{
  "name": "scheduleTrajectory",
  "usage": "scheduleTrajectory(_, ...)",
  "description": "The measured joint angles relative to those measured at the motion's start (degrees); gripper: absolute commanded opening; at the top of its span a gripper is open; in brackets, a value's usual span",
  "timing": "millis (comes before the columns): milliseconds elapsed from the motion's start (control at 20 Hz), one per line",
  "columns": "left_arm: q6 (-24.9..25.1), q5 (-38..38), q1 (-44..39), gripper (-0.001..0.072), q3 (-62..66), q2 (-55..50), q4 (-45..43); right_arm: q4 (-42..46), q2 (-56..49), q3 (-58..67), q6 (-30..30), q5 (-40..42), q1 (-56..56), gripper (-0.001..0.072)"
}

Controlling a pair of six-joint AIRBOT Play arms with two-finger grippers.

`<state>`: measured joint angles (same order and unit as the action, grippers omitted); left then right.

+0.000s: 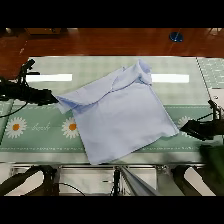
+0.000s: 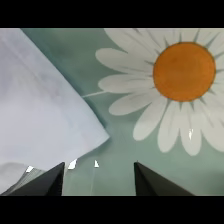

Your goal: Fold the shirts.

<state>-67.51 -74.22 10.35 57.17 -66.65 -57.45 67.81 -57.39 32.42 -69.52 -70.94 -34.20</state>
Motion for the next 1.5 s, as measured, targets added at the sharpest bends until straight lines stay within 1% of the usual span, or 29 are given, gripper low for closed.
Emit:
scheduleTrajectory(200,0.0,0.0,0.0,0.0019,0.0,0.0,0.0,-4.0,-4.2,-0.4,1.6,2.8,0.0,0.0465)
scheduleTrajectory(400,0.0,0.0,0.0,0.0019,0.0,0.0,0.0,-8.1,-9.2,-0.4,3.2,3.0,0.0,0.0454)
scheduleTrajectory(450,0.0,-0.2,0.0,0.0019,0.0,0.0,0.0,-8.7,-10.3,-0.4,3.4,2.9,0.0,0.0379)
scheduleTrajectory(500,0.0,-0.3,0.0,0.0019,0.0,0.0,0.0,-8.7,-11.2,-0.4,3.6,3.0,0.0,0.0277)
scheduleTrajectory(550,0.0,-0.4,0.0,0.0019,0.0,0.0,0.0,-9.0,-12.0,-0.5,3.7,3.4,0.0,0.0169)
scheduleTrajectory(600,0.0,-0.6,0.0,0.0019,0.0,0.0,0.0,-9.4,-12.7,-0.5,3.8,3.8,0.0,0.0029)
scheduleTrajectory(750,0.0,-0.7,0.0,0.0019,0.0,0.0,0.0,-10.3,-13.4,-0.4,4.0,3.4,0.0,0.0023)
scheduleTrajectory(900,0.0,-0.7,0.1,0.0018,0.0,0.0,0.0,-11.5,-11.1,0.8,4.9,2.7,0.0,0.0022)
scheduleTrajectory(1050,0.0,-1.3,0.1,0.0018,0.0,0.6,0.0,-17.4,-7.0,4.5,5.2,2.7,0.0,0.0022)
scheduleTrajectory(1200,1.2,-2.3,0.1,0.0018,0.0,2.5,0.0,-27.6,-4.9,11.2,5.1,5.2,0.3,0.0022)
scheduleTrajectory(1350,2.2,-4.6,0.0,0.0018,0.0,5.1,0.5,-34.1,-5.8,20.2,4.2,9.5,2.7,0.0022)
scheduleTrajectory(1500,2.5,-7.7,-0.2,0.0018,0.0,6.8,4.7,-36.9,-10.4,29.7,2.7,14.2,7.6,0.0022)
